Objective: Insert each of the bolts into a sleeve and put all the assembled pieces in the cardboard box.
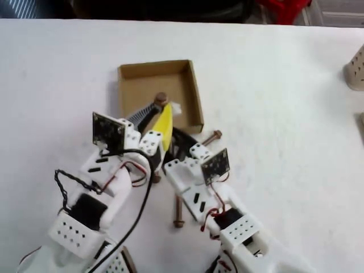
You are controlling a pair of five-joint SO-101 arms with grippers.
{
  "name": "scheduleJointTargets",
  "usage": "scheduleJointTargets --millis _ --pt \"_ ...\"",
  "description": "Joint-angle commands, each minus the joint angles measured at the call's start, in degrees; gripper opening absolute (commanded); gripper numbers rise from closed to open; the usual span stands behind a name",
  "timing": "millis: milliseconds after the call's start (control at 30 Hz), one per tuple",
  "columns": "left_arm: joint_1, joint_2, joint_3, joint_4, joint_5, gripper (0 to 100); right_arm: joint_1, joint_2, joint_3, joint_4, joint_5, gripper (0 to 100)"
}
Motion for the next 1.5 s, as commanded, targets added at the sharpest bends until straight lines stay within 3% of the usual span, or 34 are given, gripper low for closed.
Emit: scheduleJointTargets --millis 0,500,767,1000,1167,1333,1467 --pt "-0.7 0.2 -0.7 -0.8 -2.3 2 0.1 -0.9 0.4 -1.3 0.9 1.7" --pt "-0.3 0.2 -0.6 2.9 -4.4 3 0.1 -0.9 0.4 -1.3 0.9 1.7" --pt "-0.3 0.0 -1.0 9.7 -4.1 31 0.1 -0.9 0.4 -0.4 0.9 1.7" --pt "-0.7 0.0 -1.0 10.2 -4.4 21 0.4 -0.9 0.4 -0.5 0.9 1.7" --pt "-0.7 0.0 -0.8 16.6 -4.5 16 0.6 -0.9 0.4 -0.7 0.9 1.7" --pt "-1.0 0.0 -1.0 22.9 -4.6 19 1.1 -1.3 0.4 -0.7 0.9 1.7" --pt "-1.0 -1.2 -1.8 25.5 -4.2 32 1.1 -1.1 0.4 -0.7 0.9 1.7"
